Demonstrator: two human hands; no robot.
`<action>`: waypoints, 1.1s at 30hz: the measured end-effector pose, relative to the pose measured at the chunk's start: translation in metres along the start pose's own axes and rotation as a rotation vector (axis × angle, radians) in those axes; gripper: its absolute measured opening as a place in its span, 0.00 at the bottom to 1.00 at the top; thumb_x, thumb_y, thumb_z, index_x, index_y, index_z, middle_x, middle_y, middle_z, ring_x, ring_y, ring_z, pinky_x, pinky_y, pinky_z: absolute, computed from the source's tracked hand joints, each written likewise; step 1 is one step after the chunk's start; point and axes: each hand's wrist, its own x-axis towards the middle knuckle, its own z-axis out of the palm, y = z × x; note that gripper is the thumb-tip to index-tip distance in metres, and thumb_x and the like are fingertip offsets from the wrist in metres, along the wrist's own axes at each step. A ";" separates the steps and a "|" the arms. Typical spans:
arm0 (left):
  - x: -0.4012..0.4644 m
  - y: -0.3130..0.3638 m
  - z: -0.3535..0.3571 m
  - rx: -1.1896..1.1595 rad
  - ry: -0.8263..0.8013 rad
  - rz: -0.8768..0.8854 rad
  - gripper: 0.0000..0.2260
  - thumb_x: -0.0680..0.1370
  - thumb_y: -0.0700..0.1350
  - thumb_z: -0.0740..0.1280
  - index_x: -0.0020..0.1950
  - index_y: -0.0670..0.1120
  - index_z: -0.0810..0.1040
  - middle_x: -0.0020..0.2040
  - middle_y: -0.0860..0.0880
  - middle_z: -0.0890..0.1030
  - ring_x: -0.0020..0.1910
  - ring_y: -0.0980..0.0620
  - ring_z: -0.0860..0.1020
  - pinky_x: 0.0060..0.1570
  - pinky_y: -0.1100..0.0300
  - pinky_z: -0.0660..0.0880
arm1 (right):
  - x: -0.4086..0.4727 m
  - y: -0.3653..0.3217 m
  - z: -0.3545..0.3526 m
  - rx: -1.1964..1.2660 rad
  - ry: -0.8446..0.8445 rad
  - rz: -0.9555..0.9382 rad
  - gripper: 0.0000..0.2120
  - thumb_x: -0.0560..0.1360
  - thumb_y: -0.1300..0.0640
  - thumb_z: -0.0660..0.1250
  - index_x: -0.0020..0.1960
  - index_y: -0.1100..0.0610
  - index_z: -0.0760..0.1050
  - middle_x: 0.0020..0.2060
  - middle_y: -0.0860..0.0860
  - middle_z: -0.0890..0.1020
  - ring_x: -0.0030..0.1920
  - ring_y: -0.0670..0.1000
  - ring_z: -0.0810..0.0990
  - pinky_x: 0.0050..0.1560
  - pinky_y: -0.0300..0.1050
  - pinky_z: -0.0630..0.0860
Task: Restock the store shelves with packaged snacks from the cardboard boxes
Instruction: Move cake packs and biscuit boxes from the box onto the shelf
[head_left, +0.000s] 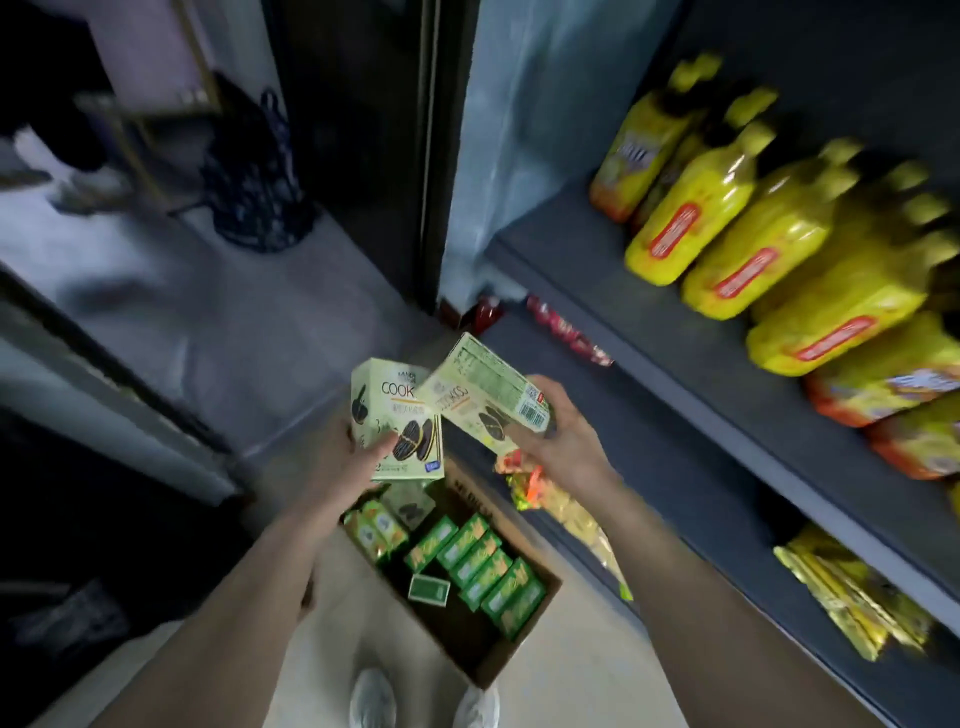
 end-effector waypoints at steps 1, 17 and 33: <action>-0.005 0.018 -0.002 0.007 -0.008 0.048 0.10 0.77 0.48 0.73 0.55 0.47 0.79 0.50 0.48 0.84 0.46 0.49 0.83 0.52 0.52 0.79 | -0.008 -0.017 -0.013 0.017 -0.001 -0.020 0.26 0.75 0.55 0.73 0.65 0.34 0.67 0.57 0.49 0.81 0.34 0.52 0.85 0.30 0.44 0.78; -0.058 0.300 -0.048 -0.004 0.054 0.623 0.32 0.64 0.65 0.73 0.61 0.51 0.70 0.55 0.52 0.82 0.53 0.48 0.82 0.55 0.43 0.79 | -0.103 -0.209 -0.152 0.269 0.580 -0.534 0.18 0.78 0.53 0.72 0.30 0.53 0.75 0.59 0.50 0.77 0.62 0.41 0.76 0.64 0.44 0.71; -0.151 0.429 0.027 -0.078 -0.099 0.920 0.24 0.76 0.52 0.73 0.69 0.46 0.70 0.59 0.48 0.80 0.52 0.51 0.81 0.51 0.50 0.80 | -0.178 -0.239 -0.326 0.536 0.947 -0.619 0.21 0.76 0.57 0.73 0.67 0.50 0.72 0.55 0.51 0.81 0.50 0.50 0.84 0.48 0.45 0.82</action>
